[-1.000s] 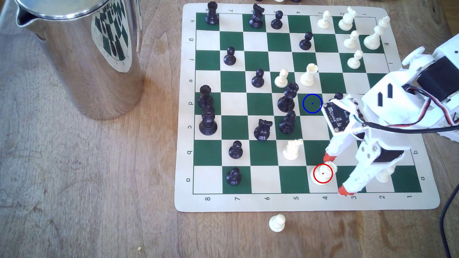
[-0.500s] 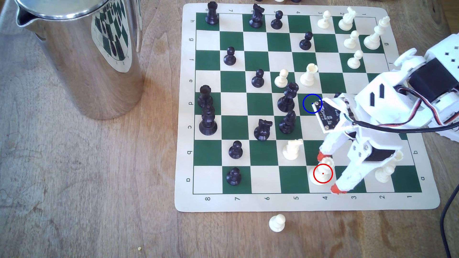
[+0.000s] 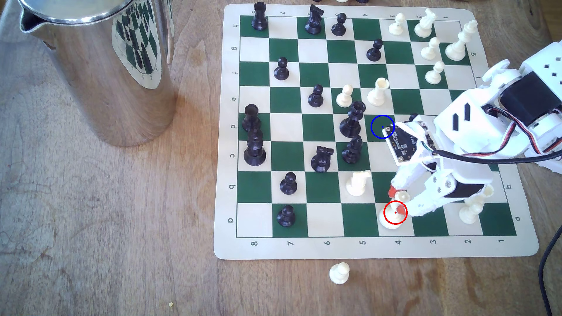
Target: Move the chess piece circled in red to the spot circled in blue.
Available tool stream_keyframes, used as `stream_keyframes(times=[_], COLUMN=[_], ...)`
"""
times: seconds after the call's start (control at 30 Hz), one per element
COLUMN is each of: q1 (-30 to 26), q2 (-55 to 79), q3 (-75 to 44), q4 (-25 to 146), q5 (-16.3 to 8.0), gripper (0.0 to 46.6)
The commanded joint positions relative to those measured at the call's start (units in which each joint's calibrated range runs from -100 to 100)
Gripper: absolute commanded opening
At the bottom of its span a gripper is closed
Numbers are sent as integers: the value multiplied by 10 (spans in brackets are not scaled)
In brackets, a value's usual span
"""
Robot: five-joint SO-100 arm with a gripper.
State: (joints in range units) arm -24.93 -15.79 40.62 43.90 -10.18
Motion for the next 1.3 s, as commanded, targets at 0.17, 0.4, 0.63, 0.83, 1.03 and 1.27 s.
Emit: stream_keyframes(times=[0.17,0.4,0.63,0.83,1.03,1.27], q1=[12,54,88,133,172,204], q2=[-37,-103,-173,-203,-165,-127], q3=[-90,-142,-161,-124,-80,-45], q4=[32,77,145,168,165,144], q5=[7,11,20,33,43,56], gripper=[2,1,1,1,1,1])
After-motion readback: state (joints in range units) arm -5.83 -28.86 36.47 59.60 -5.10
